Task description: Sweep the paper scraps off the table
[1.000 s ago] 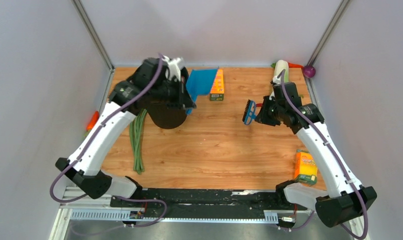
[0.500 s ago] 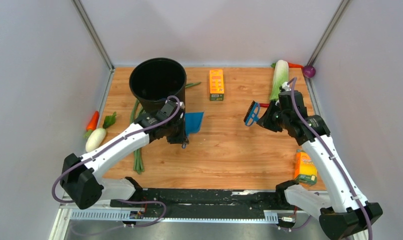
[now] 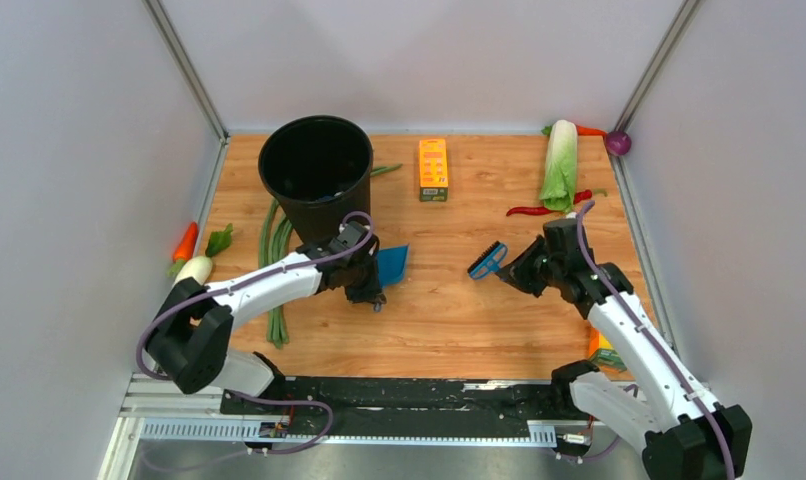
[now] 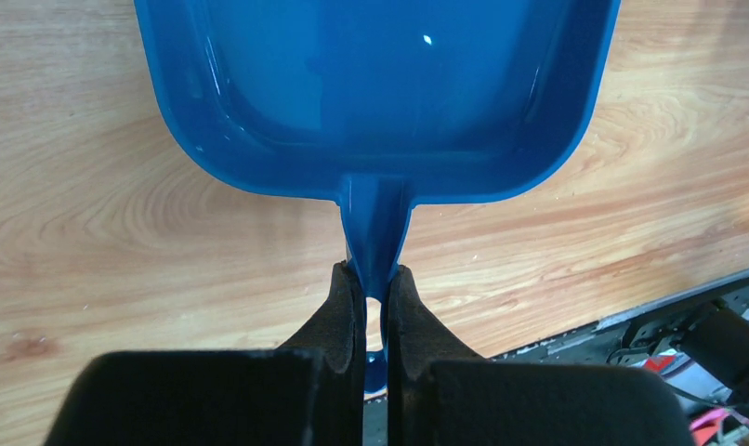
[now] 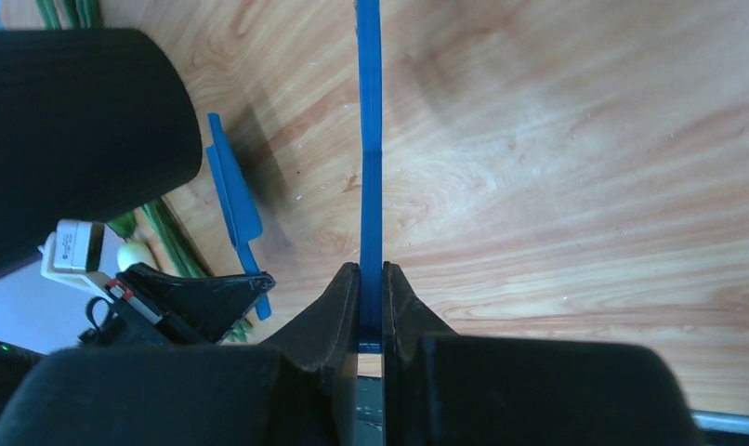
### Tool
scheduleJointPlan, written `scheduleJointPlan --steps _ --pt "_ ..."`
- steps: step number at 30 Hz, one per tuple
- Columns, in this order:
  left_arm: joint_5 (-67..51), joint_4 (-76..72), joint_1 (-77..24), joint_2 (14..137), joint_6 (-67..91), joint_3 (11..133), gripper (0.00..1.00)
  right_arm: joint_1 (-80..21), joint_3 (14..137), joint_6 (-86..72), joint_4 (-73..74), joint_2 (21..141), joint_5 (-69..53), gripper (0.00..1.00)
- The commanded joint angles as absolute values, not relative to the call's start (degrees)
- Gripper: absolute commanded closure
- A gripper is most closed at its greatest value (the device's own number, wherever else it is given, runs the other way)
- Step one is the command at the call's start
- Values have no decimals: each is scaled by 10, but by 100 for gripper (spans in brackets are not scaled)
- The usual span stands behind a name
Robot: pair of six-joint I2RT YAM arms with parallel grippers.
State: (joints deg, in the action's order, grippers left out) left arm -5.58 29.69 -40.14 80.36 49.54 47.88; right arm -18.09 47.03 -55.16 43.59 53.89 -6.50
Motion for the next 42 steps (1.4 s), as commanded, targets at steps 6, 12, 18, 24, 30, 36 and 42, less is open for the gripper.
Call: scheduleJointPlan --steps 6,12,18,24,30,36,42 --pt "-100 214 -403 860 513 452 100 -178 332 -796 281 411 31 100" --pt "-104 238 -404 873 512 462 100 -177 256 -834 251 388 19 100" --pt "-120 272 -404 907 497 490 100 -176 229 -828 233 408 -3 99" --pt "-124 268 -405 908 497 495 100 -165 253 -792 231 458 -34 70" --pt "-122 266 -406 908 497 504 100 -155 282 -745 233 515 -77 22" --pt "-121 268 -406 907 495 509 100 -155 312 -721 243 541 -97 21" --pt "-125 282 -406 914 494 521 100 -154 396 -669 379 593 -134 3"
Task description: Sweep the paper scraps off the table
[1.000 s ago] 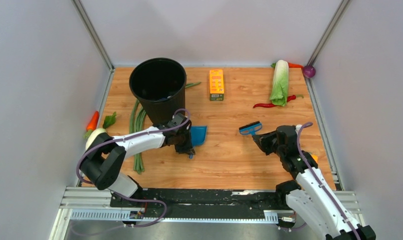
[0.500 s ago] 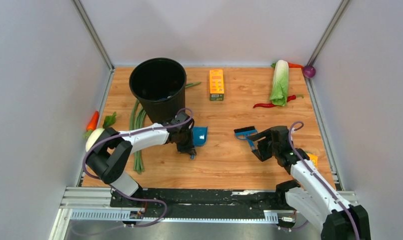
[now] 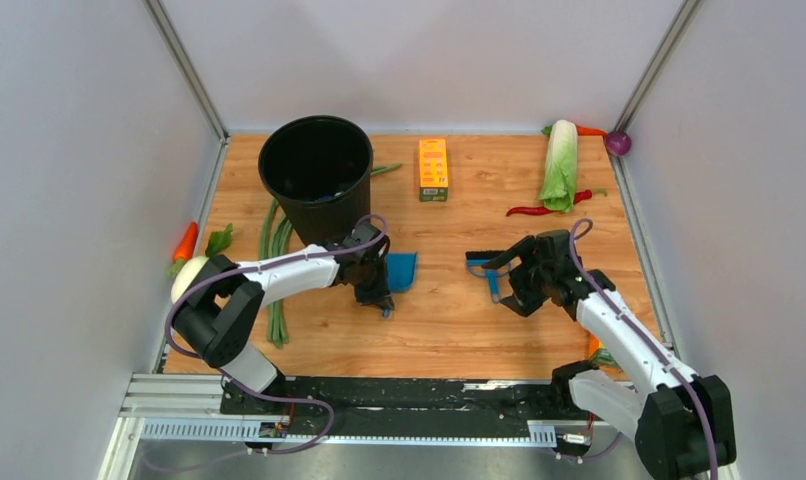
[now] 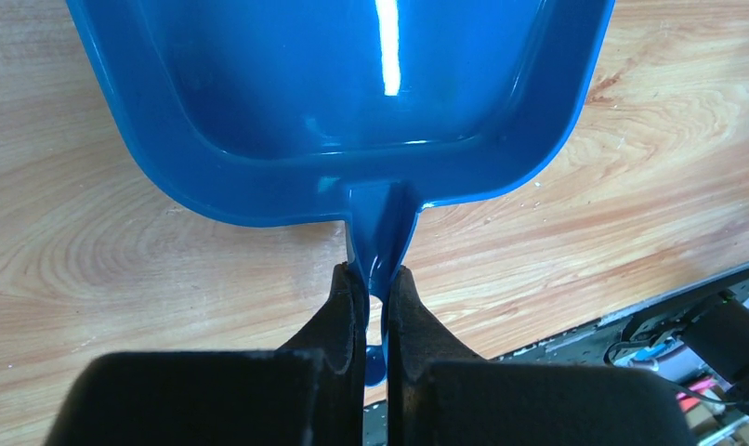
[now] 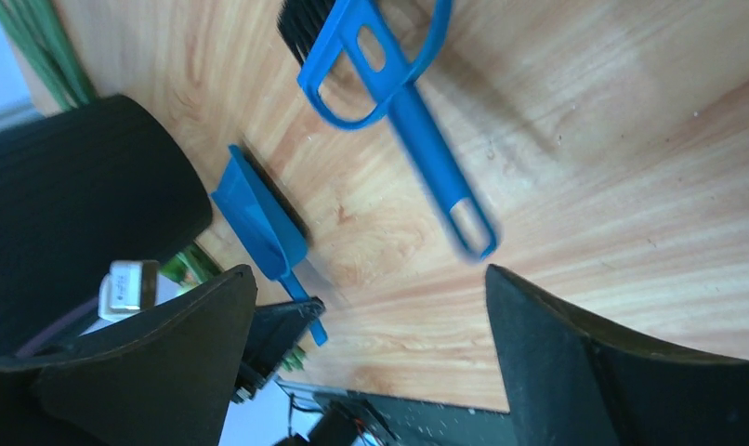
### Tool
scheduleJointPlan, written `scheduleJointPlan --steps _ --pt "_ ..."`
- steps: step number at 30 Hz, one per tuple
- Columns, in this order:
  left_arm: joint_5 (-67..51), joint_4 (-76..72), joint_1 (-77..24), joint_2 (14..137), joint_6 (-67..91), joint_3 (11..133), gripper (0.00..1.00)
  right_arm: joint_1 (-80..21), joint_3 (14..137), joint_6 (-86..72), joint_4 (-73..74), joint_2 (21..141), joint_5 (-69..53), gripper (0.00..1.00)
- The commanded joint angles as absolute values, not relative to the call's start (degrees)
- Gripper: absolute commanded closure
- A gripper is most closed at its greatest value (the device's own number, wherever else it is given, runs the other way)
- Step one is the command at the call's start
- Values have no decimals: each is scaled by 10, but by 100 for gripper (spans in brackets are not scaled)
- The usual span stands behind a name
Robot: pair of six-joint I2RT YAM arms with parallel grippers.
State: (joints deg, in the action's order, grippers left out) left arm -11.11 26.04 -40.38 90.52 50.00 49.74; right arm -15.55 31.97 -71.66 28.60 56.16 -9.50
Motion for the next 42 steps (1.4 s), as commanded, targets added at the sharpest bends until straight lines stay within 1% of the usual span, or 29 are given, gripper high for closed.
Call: scheduleJointPlan --steps 1,3,4,5,6,7,8,9,10,16,20,25,27,32,35,37,42 --pt "-127 285 -406 915 494 523 93 -154 425 -651 423 606 -126 0" --pt "-128 285 -406 915 493 527 77 -154 469 -616 474 633 -113 0" --pt "-127 284 -406 915 493 527 72 -154 482 -601 487 644 -109 0" --pt "-127 283 -406 915 493 529 65 -154 488 -595 489 648 -109 0" --pt "-127 283 -406 916 493 531 63 -154 490 -596 490 648 -108 0" --pt "-127 286 -406 915 492 535 56 -154 490 -601 489 645 -106 0" --pt "-123 289 -406 914 491 540 52 -153 490 -606 488 643 -105 0" --pt "-120 294 -406 912 489 546 37 -152 493 -606 487 641 -102 0" --pt "-120 297 -406 911 486 549 26 -149 497 -602 487 640 -98 0" --pt "-106 337 -406 894 469 592 25 -143 542 -565 490 640 -65 0" --pt "-102 361 -406 859 447 623 25 -142 573 -539 490 636 -37 0" --pt "-84 356 -406 752 418 628 24 -142 616 -490 489 638 -21 0" --pt "-57 380 -406 717 396 642 25 -142 630 -468 490 635 -22 1" --pt "-2 463 -406 660 347 730 25 -142 674 -413 486 607 -4 1" --pt "68 514 -404 644 331 781 24 -142 711 -366 483 592 18 1" --pt "97 528 -403 638 317 831 25 -142 735 -345 481 584 29 0" --pt "133 544 -399 643 292 907 25 -142 764 -312 465 558 42 0"
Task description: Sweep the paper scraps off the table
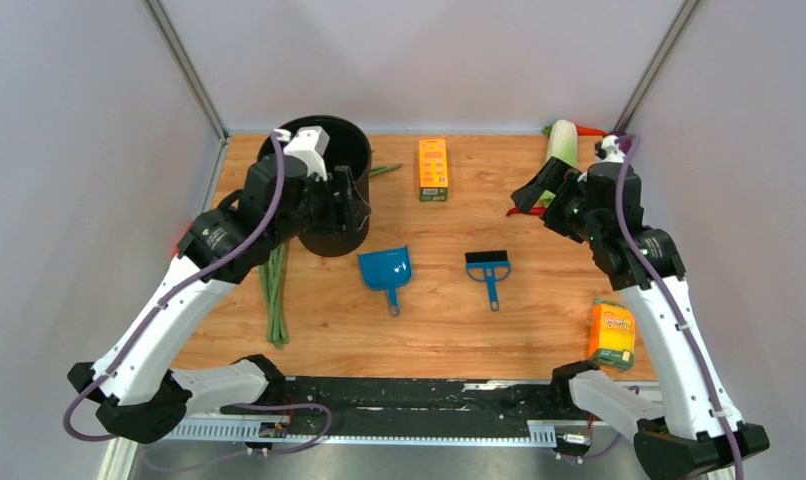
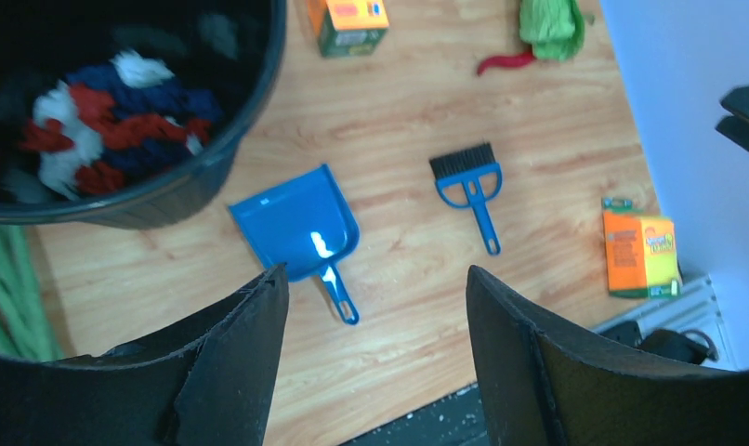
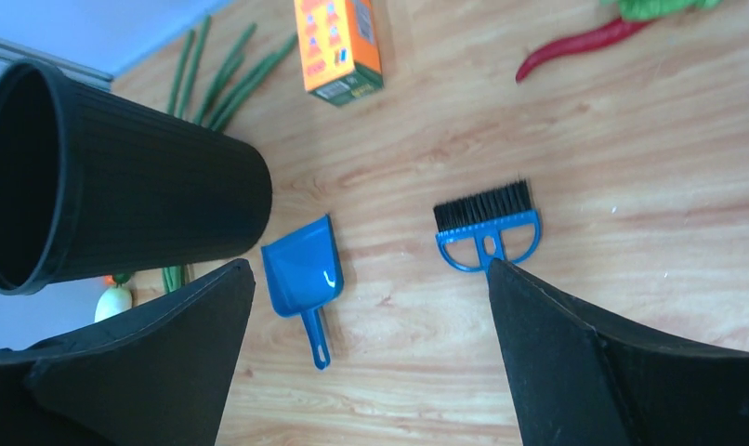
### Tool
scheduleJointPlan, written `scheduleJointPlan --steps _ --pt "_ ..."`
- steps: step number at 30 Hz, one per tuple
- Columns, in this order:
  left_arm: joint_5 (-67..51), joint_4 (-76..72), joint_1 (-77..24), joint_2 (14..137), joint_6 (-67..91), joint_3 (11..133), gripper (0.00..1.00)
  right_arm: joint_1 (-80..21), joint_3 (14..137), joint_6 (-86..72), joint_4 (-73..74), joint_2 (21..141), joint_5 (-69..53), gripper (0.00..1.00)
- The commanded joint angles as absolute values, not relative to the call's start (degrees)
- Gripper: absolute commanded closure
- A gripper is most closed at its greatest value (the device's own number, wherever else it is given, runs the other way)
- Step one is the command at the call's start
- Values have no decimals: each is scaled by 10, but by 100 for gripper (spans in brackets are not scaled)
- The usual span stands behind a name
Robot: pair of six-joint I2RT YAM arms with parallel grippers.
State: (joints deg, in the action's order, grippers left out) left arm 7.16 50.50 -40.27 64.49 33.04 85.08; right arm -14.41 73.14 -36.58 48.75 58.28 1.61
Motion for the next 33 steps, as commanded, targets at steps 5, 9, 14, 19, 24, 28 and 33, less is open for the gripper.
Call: scheduleJointPlan --steps 5,9,14,19,24,28,33 --pt "138 513 -398 629 279 942 22 -142 750 -319 441 514 60 0" --pt "165 496 -398 610 281 959 18 -142 722 -331 425 479 67 0" --pt "234 543 -395 600 281 992 18 -142 709 -334 422 469 66 0" --pt "289 569 -393 568 270 980 17 -142 711 -335 422 471 67 0" --pt "339 640 -393 567 291 986 17 -142 710 -339 427 473 69 0" --pt "341 650 -393 556 305 972 17 -142 719 -345 450 476 87 0" --pt "348 675 -393 549 334 954 17 -142 721 -345 460 483 79 1"
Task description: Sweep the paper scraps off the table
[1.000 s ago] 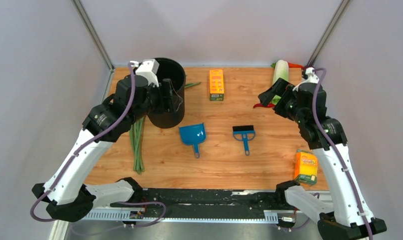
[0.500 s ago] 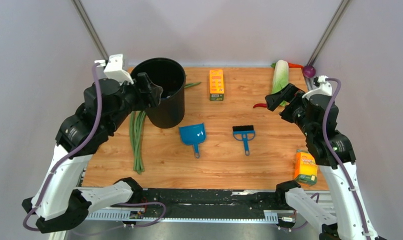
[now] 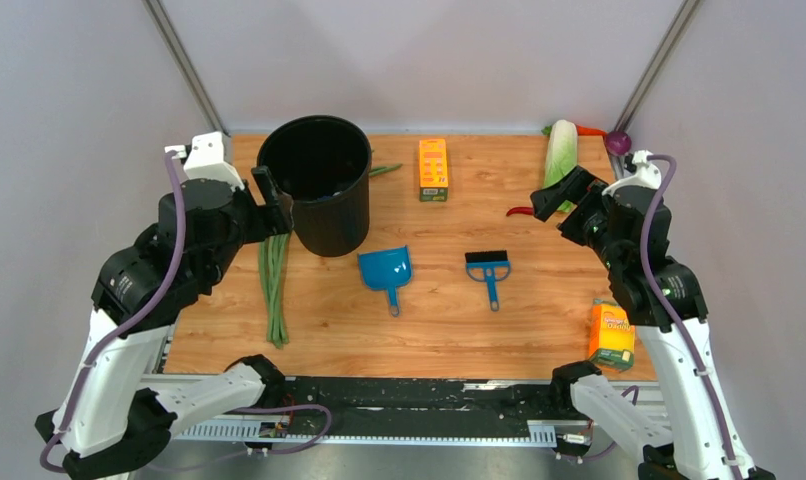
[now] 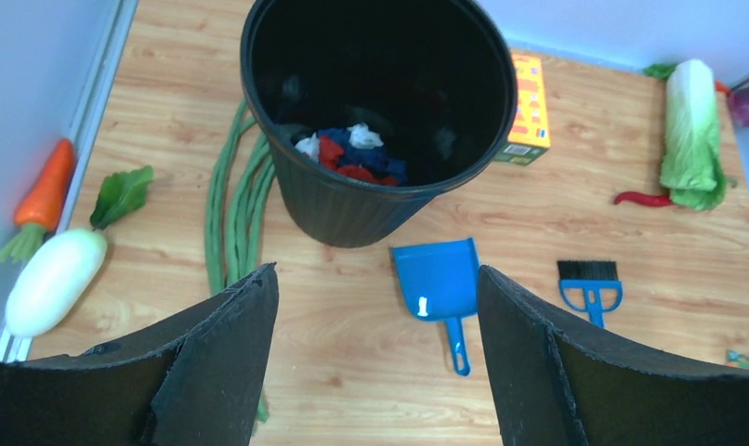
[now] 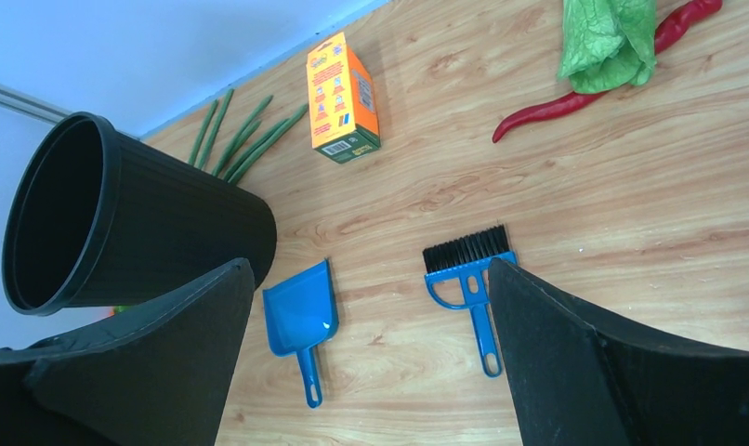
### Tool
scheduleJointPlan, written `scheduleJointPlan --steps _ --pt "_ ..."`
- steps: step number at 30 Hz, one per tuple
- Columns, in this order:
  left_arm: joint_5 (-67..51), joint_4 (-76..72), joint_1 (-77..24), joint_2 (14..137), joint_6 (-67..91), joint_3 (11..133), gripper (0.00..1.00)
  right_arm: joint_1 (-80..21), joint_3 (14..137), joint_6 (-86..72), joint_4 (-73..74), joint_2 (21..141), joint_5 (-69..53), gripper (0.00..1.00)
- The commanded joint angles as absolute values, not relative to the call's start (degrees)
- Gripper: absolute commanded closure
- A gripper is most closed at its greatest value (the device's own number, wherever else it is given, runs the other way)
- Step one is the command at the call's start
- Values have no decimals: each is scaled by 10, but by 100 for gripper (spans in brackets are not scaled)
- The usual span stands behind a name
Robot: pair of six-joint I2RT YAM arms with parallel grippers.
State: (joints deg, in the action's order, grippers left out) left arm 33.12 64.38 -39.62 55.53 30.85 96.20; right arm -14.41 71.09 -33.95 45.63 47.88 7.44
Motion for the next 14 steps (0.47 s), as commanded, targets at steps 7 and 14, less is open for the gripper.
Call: scheduleJointPlan --steps 7,14 --pt "331 680 -393 529 349 931 17 -142 708 -361 461 481 68 1" --pt "330 686 -393 532 325 952 12 -142 703 -368 461 478 69 1"
